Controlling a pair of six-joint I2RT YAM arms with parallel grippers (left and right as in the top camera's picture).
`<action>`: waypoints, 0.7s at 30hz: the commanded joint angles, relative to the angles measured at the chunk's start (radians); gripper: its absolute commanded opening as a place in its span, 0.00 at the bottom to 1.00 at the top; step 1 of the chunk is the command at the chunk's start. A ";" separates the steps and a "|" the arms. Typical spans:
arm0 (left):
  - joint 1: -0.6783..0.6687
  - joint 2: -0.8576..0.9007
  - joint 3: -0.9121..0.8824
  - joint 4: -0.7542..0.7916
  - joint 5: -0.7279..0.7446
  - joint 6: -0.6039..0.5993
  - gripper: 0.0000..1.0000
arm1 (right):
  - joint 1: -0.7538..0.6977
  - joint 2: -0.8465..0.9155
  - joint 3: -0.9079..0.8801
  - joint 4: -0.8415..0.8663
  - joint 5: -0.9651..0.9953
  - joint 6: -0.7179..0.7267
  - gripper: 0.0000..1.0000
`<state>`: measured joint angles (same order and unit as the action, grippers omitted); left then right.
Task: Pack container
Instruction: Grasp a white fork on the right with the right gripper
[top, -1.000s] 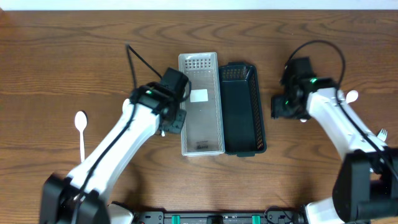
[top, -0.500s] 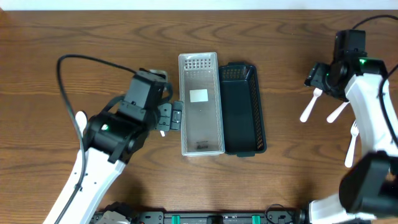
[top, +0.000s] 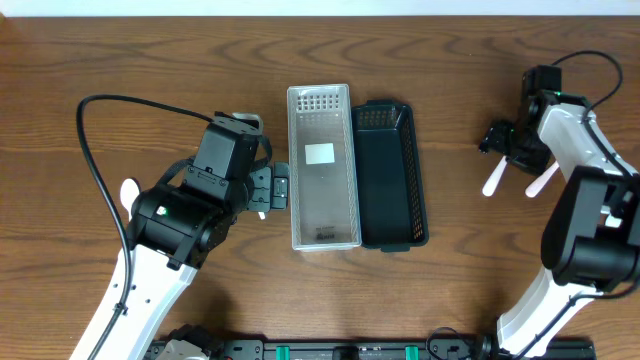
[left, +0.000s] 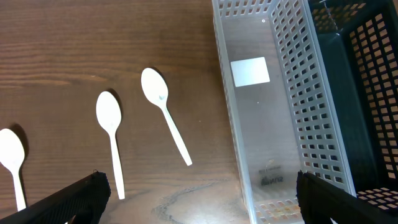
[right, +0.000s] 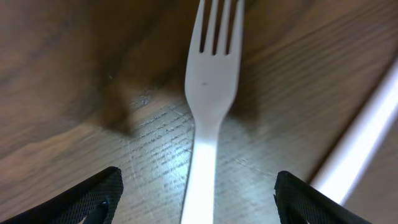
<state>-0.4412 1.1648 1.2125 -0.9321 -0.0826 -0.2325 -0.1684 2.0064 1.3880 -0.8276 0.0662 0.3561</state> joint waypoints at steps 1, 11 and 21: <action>0.004 0.004 0.014 -0.003 -0.012 -0.005 0.98 | -0.012 0.040 0.002 0.002 -0.038 -0.007 0.80; 0.004 0.004 0.014 -0.007 -0.012 -0.005 0.98 | -0.023 0.072 0.002 0.002 -0.056 -0.014 0.70; 0.004 0.004 0.014 -0.010 -0.012 -0.005 0.98 | -0.023 0.072 0.002 -0.002 -0.055 -0.014 0.48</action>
<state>-0.4412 1.1652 1.2125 -0.9379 -0.0826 -0.2325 -0.1848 2.0594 1.3888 -0.8291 0.0219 0.3470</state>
